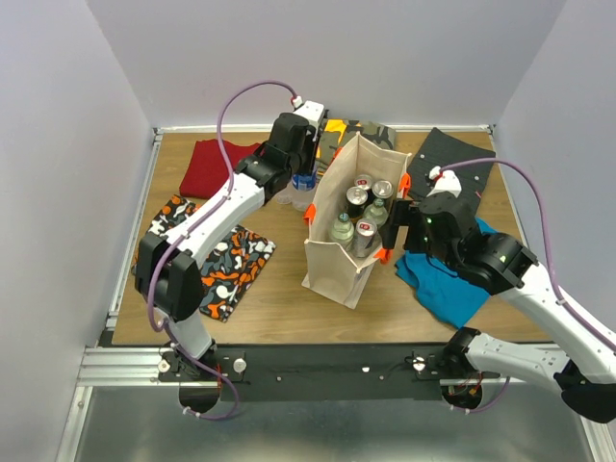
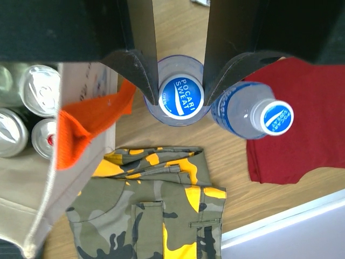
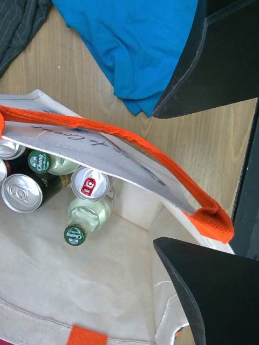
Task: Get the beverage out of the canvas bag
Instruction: Place the drink at the center of the board.
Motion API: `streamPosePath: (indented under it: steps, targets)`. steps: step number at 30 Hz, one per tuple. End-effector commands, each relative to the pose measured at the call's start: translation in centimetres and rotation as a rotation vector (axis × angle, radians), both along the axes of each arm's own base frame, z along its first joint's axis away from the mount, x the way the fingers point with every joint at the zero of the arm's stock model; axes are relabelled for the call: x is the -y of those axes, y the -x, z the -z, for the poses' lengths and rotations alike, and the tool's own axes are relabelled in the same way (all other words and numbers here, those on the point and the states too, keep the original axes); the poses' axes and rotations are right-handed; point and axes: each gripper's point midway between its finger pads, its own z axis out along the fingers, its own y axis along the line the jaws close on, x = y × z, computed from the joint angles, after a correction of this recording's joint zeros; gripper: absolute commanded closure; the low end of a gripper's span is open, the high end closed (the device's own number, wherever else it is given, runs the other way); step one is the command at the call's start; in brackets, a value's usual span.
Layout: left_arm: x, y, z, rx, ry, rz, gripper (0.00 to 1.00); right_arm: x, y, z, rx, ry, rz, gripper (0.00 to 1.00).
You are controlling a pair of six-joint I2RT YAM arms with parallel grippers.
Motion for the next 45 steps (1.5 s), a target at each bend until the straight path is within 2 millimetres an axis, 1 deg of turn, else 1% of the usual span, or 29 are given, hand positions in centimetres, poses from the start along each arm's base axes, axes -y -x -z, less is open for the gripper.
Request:
streamPosePath:
  steps: [1, 2, 3, 6, 8, 11, 12, 16, 17, 25, 30, 36, 37, 40, 41, 43, 44, 45]
  targets:
    - [1.4, -3.3, -3.5, 0.147, 0.1, 0.027, 1.0, -0.3, -0.2, -0.9, 0.003, -0.004, 0.007, 0.0]
    - [1.5, -3.7, -3.0, 0.143, 0.097, 0.03, 1.0, -0.4, -0.3, -0.8, 0.0, -0.003, 0.006, 0.0]
    - [1.7, -4.0, -2.9, 0.153, 0.1, 0.032, 1.0, -0.4, -0.3, -0.9, -0.002, -0.003, 0.006, 0.0]
    - [1.8, -4.9, -2.0, 0.166, 0.094, 0.025, 1.0, -0.6, -0.3, -0.8, -0.005, -0.014, 0.007, 0.0]
    - [2.1, -5.1, -1.4, 0.158, 0.089, 0.033, 1.0, -0.9, -0.2, -0.8, -0.005, -0.035, -0.002, 0.0]
    - [2.1, -5.3, -1.4, 0.165, 0.099, 0.028, 1.0, -1.0, -0.3, -0.7, -0.006, -0.045, 0.002, 0.0]
    - [2.1, -5.5, -1.7, 0.176, 0.11, 0.023, 1.0, -1.0, -0.3, -0.6, -0.009, -0.042, 0.002, 0.0]
    - [2.1, -5.6, -1.5, 0.173, 0.125, 0.02, 1.0, -1.1, -0.3, -0.3, -0.017, -0.037, 0.002, 0.0]
    - [2.1, -5.7, -1.2, 0.166, 0.117, 0.019, 1.0, -1.2, -0.3, -0.4, -0.018, -0.039, -0.002, 0.0]
    - [0.9, -6.4, 0.5, 0.138, 0.076, -0.02, 1.0, -0.9, -0.1, -0.2, -0.017, -0.034, 0.004, 0.0]
    - [0.7, -6.8, 1.9, 0.107, 0.061, -0.024, 1.0, -1.1, -0.3, 0.2, -0.024, -0.028, 0.001, 0.0]
    - [0.3, -7.0, 3.0, 0.079, 0.055, -0.037, 1.0, -1.2, -0.4, 0.4, -0.025, -0.029, 0.001, 0.0]
    - [0.3, -6.9, 2.9, 0.071, 0.051, -0.036, 1.0, -1.3, -0.4, 0.5, -0.026, -0.026, 0.0, 0.0]
    - [0.3, -6.8, 3.5, 0.046, 0.04, -0.039, 0.91, -1.3, -0.5, 0.6, -0.029, -0.02, 0.002, 0.0]
    - [0.2, -6.7, 3.5, 0.045, 0.04, -0.043, 0.86, -1.3, -0.5, 0.7, -0.03, -0.018, 0.001, 0.0]
    - [0.0, -6.5, 4.0, 0.034, 0.04, -0.049, 0.78, -1.3, -0.6, 0.7, -0.028, -0.017, 0.001, 0.0]
    - [-0.1, -6.4, 3.8, 0.035, 0.046, -0.053, 0.67, -1.3, -0.6, 0.7, -0.027, -0.019, 0.002, 0.0]
    - [-0.1, -6.2, 3.7, 0.03, 0.056, -0.06, 0.61, -1.4, -0.6, 0.7, -0.027, -0.019, 0.001, 0.0]
